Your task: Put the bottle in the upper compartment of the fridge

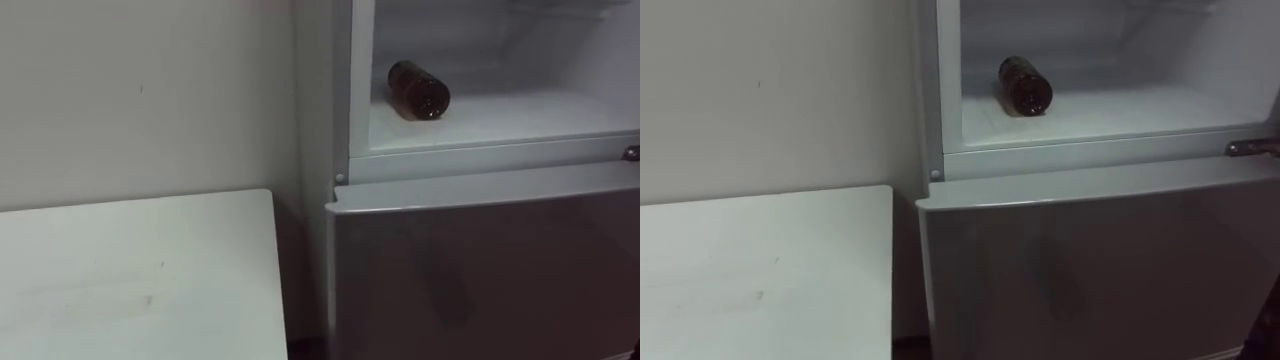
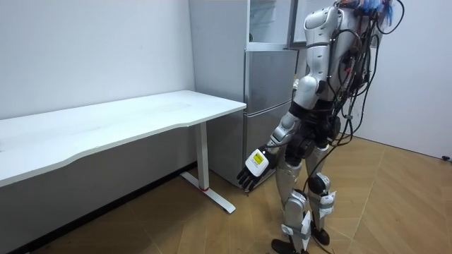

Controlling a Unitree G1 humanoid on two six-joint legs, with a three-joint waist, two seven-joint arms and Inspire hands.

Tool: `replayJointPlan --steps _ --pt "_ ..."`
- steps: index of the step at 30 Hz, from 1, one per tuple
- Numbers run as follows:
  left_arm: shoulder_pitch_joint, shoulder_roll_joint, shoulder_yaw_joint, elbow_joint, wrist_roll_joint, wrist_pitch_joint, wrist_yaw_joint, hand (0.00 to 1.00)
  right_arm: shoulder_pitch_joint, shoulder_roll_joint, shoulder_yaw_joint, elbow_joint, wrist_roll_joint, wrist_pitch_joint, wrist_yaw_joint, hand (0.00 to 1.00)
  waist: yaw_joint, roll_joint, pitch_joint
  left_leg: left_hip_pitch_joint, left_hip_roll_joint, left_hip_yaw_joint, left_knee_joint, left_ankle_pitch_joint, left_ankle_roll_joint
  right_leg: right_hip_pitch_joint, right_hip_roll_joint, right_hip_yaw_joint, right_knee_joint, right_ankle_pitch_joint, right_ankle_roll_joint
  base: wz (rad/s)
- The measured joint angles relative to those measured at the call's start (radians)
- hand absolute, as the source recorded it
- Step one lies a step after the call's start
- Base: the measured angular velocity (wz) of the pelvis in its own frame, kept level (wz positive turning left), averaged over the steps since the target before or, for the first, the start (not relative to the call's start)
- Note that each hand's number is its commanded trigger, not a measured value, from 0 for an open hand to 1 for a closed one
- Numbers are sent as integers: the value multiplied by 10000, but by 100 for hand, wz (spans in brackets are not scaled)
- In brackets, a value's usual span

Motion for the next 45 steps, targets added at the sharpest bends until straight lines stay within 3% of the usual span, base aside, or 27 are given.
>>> replayJointPlan --steps 5,10,19,27,35,41,45 --pt "-186 -2 -8 380 1 1 -18 0 -59 18 2 2376 -984 257 118 0 -111 42 3 21 42 3 -13 -13 -21 14 15 44 14 0 -1 0" --pt "-160 3 79 369 10 54 -259 0 -59 29 29 3953 -1209 768 581 0 -245 83 18 96 17 -16 -13 -32 -45 43 16 18 11 -52 -25 -1" --pt "-160 17 82 382 10 196 -314 0 -132 96 617 5129 -1887 1609 1557 0 -241 65 13 176 21 -26 -18 -28 -51 49 18 27 16 -91 -39 0" --pt "-174 43 84 380 -4 379 -315 0 -303 89 801 5678 -2267 2155 1820 0 -226 51 46 293 23 42 -128 -32 -58 58 32 155 2 -97 -32 -4" --pt "-175 82 30 378 -14 387 -352 0 -419 95 697 5818 -1788 2320 1868 0 -279 -26 14 355 56 156 -180 -41 -73 54 63 274 24 -93 -37 -5" --pt "-19 122 171 335 -7 385 -392 0 -442 95 -905 4743 -546 2349 1578 0 -498 -164 48 623 33 179 -232 -57 -96 286 65 281 1 -119 -31 0" --pt "-22 262 398 324 6 384 -400 0 -620 44 -1966 3180 -131 2001 938 0 -565 -349 83 660 35 172 -194 -67 -107 344 78 297 -60 -143 -35 0"
